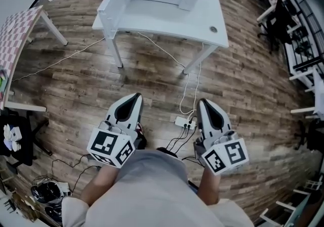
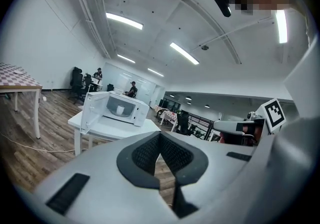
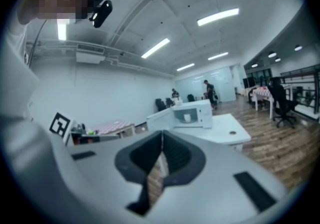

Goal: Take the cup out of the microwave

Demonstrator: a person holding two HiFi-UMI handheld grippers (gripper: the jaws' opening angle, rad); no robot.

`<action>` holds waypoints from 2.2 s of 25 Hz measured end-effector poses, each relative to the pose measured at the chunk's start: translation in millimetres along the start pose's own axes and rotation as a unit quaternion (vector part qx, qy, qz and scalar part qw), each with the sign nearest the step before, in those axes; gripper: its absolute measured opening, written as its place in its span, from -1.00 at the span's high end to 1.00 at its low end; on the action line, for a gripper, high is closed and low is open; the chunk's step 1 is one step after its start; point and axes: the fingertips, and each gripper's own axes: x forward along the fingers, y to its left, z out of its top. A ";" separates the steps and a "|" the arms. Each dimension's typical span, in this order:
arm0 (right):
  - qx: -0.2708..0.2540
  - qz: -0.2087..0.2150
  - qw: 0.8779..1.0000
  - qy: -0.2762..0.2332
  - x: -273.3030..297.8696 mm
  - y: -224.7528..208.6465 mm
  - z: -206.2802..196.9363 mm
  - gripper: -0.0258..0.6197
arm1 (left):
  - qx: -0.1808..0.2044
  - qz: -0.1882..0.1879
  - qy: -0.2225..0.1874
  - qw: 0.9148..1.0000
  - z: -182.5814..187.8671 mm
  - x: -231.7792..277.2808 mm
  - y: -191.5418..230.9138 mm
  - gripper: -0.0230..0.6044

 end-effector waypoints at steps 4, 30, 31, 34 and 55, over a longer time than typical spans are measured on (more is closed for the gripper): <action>0.009 -0.008 1.000 -0.005 15.5 4.7 4.2 0.85 | -0.007 -0.010 -0.001 1.000 6.8 4.5 20.4 0.88; -0.046 -0.030 0.999 0.005 77.9 41.2 -2.0 0.85 | 0.007 -0.039 -0.011 0.999 24.8 22.7 61.6 0.88; -0.046 -0.028 0.999 0.005 81.5 41.3 -1.4 0.85 | 0.009 -0.038 -0.011 0.999 26.6 25.9 62.3 0.88; -0.051 -0.023 0.998 0.008 91.4 39.6 1.0 0.85 | 0.019 -0.035 -0.011 0.999 31.9 35.1 62.6 0.88; -0.028 -0.014 0.999 0.036 180.8 -58.2 15.1 0.85 | 0.012 -0.027 0.011 1.000 48.7 149.8 91.3 0.88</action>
